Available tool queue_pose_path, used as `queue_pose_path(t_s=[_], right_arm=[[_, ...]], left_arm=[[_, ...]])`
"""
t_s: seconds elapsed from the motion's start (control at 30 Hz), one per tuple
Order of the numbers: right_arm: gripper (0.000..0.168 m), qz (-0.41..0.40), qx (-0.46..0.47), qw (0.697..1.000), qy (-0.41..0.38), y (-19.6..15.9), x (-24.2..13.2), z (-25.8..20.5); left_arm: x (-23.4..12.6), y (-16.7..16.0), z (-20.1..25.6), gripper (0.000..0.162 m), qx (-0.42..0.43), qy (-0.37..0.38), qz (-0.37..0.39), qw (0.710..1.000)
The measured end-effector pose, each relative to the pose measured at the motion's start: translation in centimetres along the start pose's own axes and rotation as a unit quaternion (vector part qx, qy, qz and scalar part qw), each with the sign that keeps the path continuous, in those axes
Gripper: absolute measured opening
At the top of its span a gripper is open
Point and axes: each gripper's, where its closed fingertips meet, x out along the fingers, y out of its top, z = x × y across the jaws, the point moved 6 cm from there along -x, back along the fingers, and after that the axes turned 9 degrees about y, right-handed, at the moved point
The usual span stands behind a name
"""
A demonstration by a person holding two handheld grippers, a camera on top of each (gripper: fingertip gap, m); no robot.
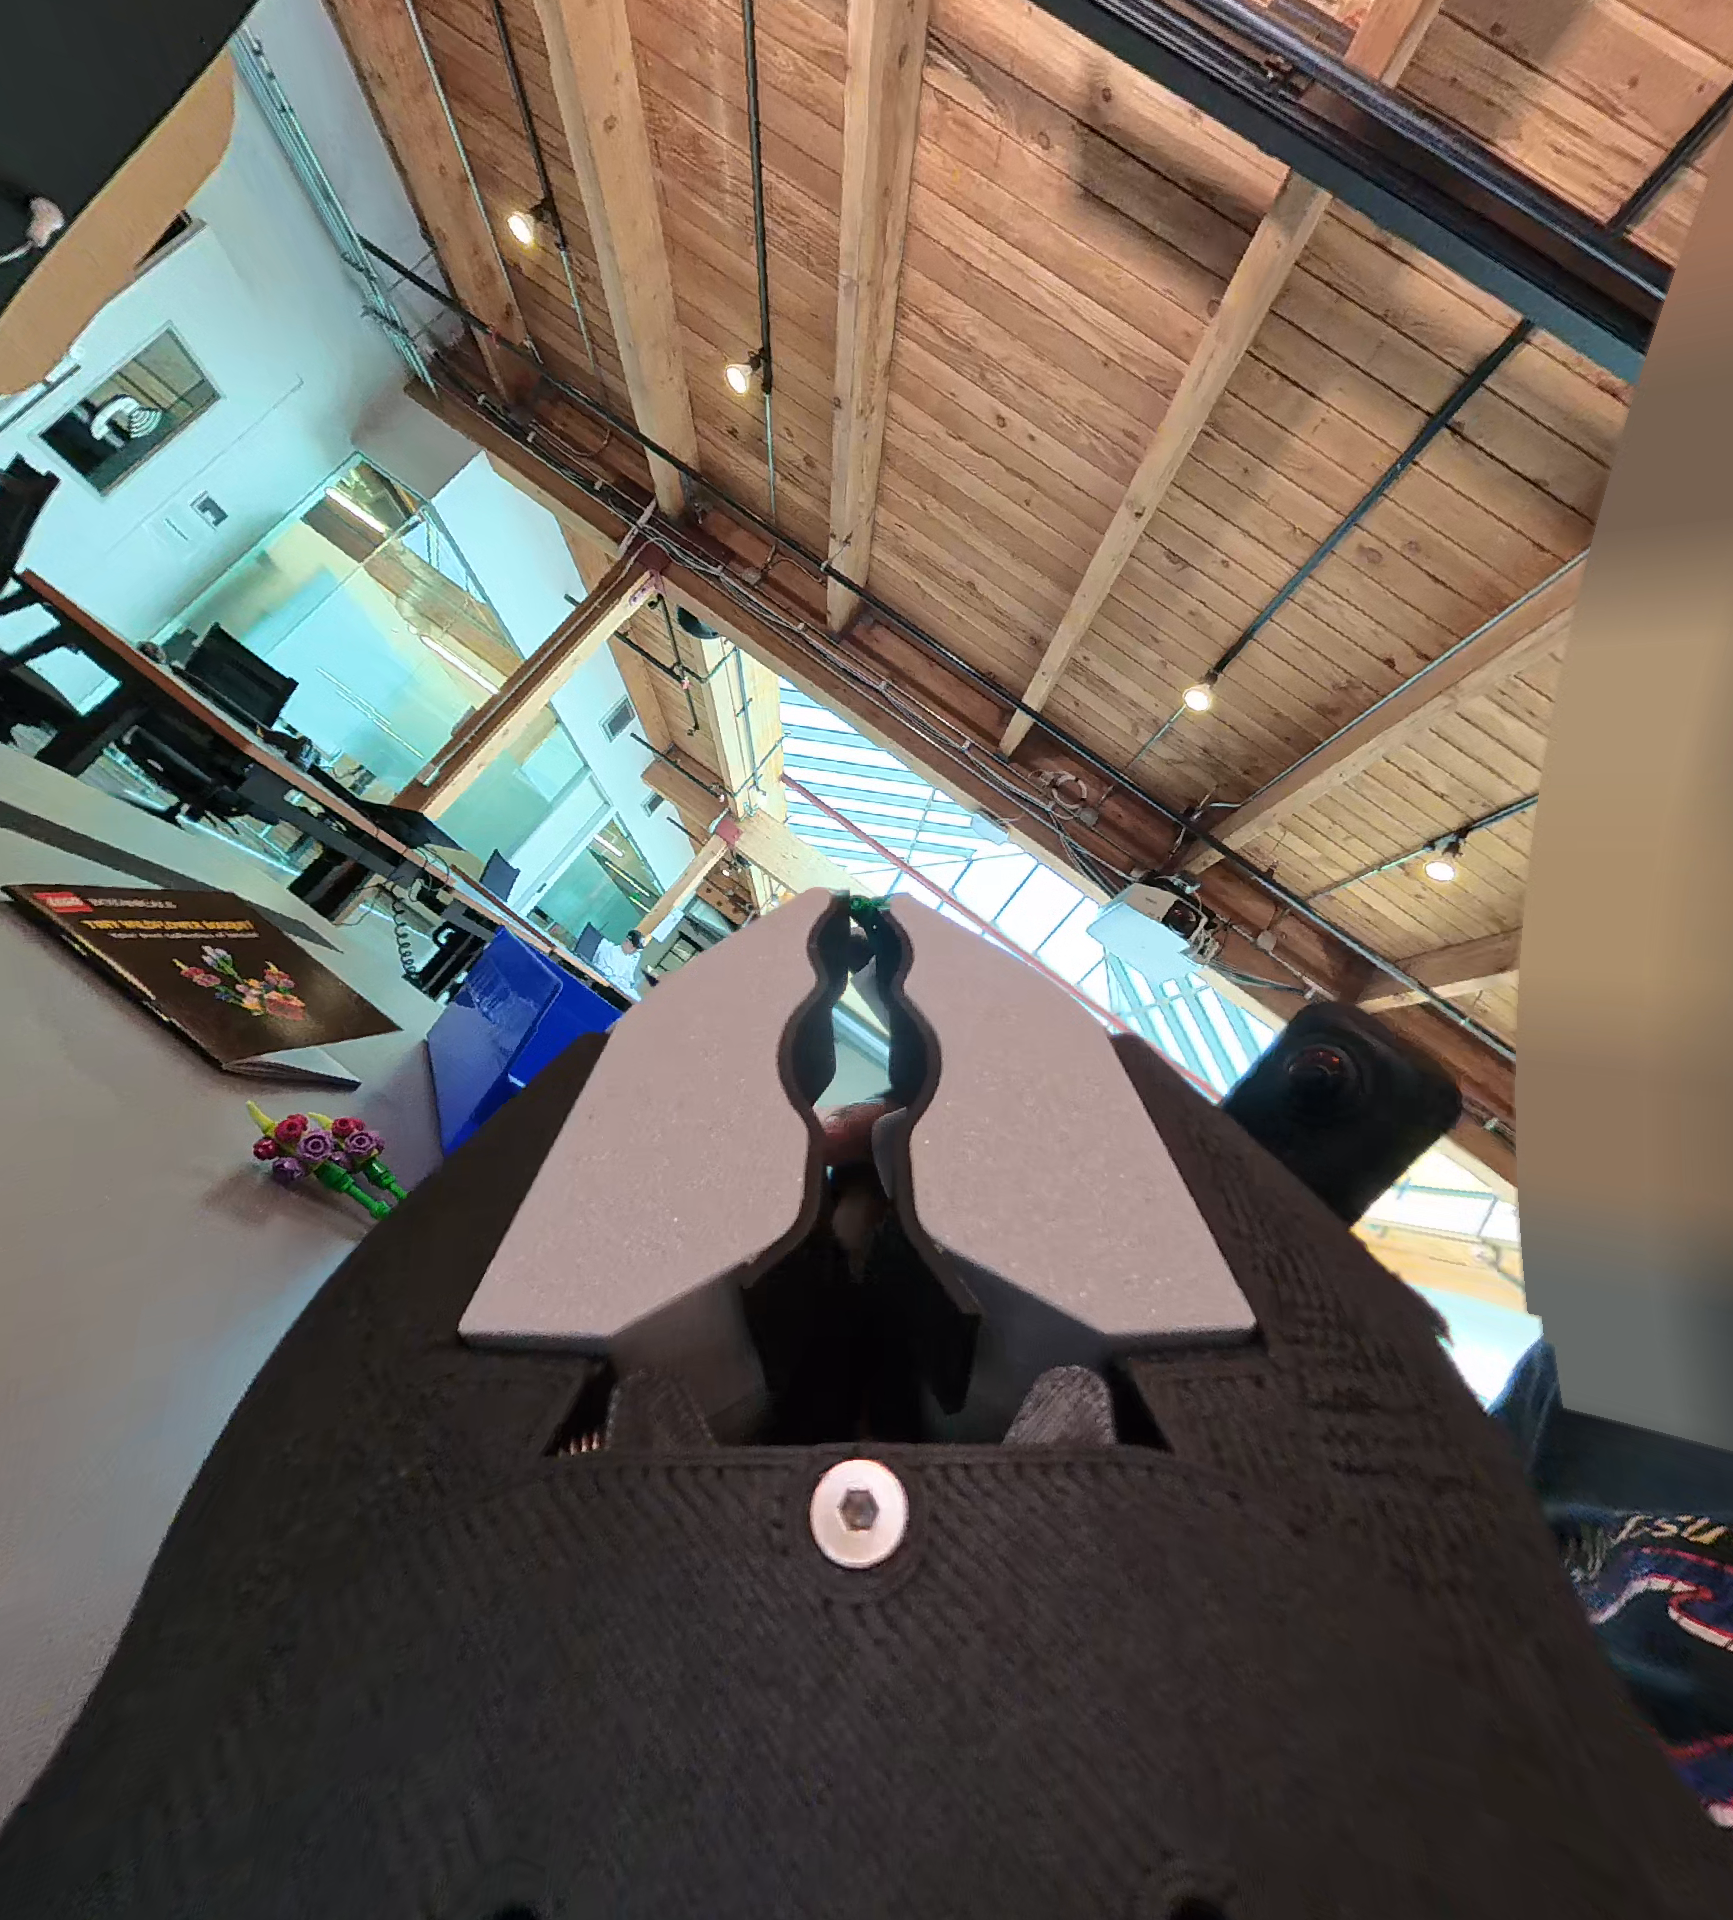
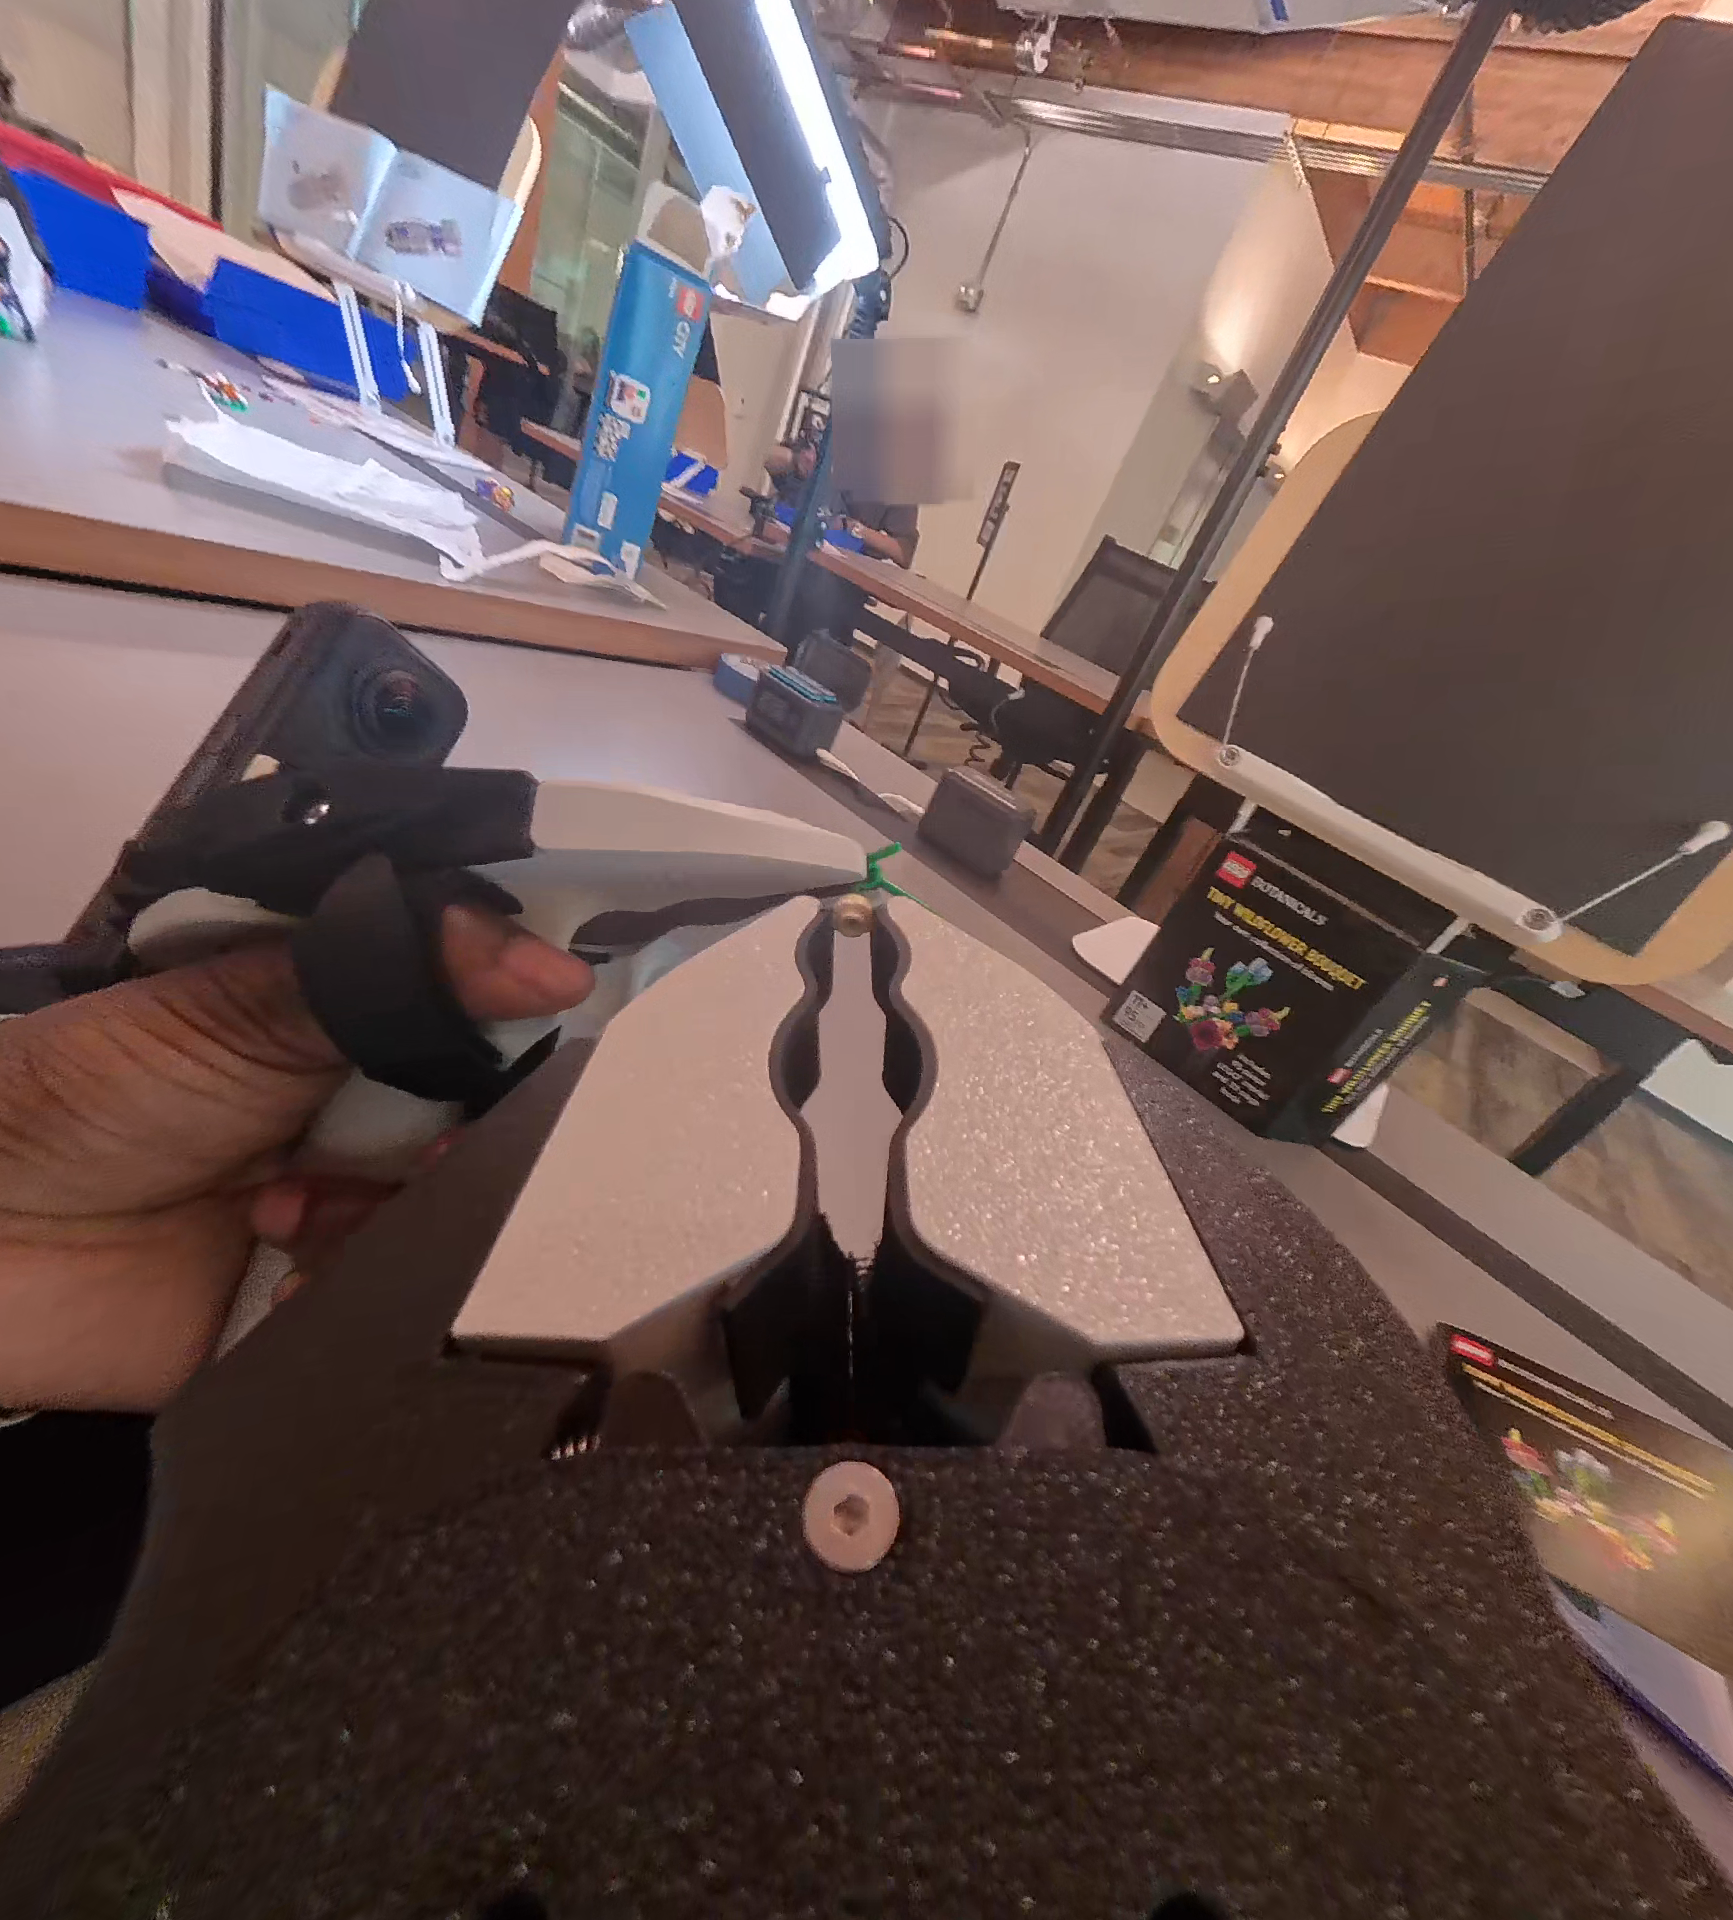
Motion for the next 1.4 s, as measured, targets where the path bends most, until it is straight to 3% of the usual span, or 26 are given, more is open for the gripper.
queue_pose_path(t_s=[0.1,0.3,0.4,0.5,0.67,0.77,0.87,1.03,1.23,1.33,1.4], right_arm=[[0.007,-0.022,-0.015,1.0,-0.014,-0.3,-0.1,-0.1],[0.007,-0.025,0.012,0.999,-0.02,-0.7,-1.1,0.0],[0.007,-0.009,0.018,1.0,-0.024,-0.6,-2.9,-0.3],[0.007,-0.025,0.023,0.999,-0.03,-1.7,-5.4,-0.2],[0.007,-0.095,0.015,0.989,-0.109,-1.6,-10.3,5.0],[0.007,-0.164,0.027,0.966,-0.196,-1.1,-14.1,10.0],[0.008,-0.267,0.055,0.925,-0.265,-2.3,-17.1,14.1],[0.027,-0.355,0.095,0.888,-0.275,-5.0,-18.6,15.8],[0.031,-0.337,0.079,0.893,-0.286,-4.6,-18.8,15.9],[0.03,-0.257,0.073,0.933,-0.24,-2.9,-17.3,14.7],[0.028,-0.167,0.088,0.973,-0.13,-1.4,-15.0,12.3]], left_arm=[[0.0,-0.3,-0.4,0.004,-0.031,0.005,0.0,1.0],[0.4,-1.1,-0.2,0.004,-0.01,0.015,-0.016,1.0],[-1.2,1.6,-2.1,0.004,-0.064,0.073,0.093,0.991],[-1.1,1.8,-1.2,0.003,0.025,0.06,0.038,0.997],[-0.2,0.4,-0.5,0.004,0.045,0.032,-0.02,0.998],[0.2,-0.3,-0.1,0.005,0.064,0.018,-0.055,0.996],[0.6,-1.0,0.4,0.005,0.095,0.011,-0.077,0.992],[0.9,-1.7,0.7,0.005,0.112,0.0,-0.109,0.988],[1.0,-1.9,0.8,0.005,0.114,-0.005,-0.12,0.986],[1.0,-2.0,0.8,0.005,0.115,-0.006,-0.12,0.986],[1.1,-2.0,0.9,0.005,0.114,-0.009,-0.122,0.986]])
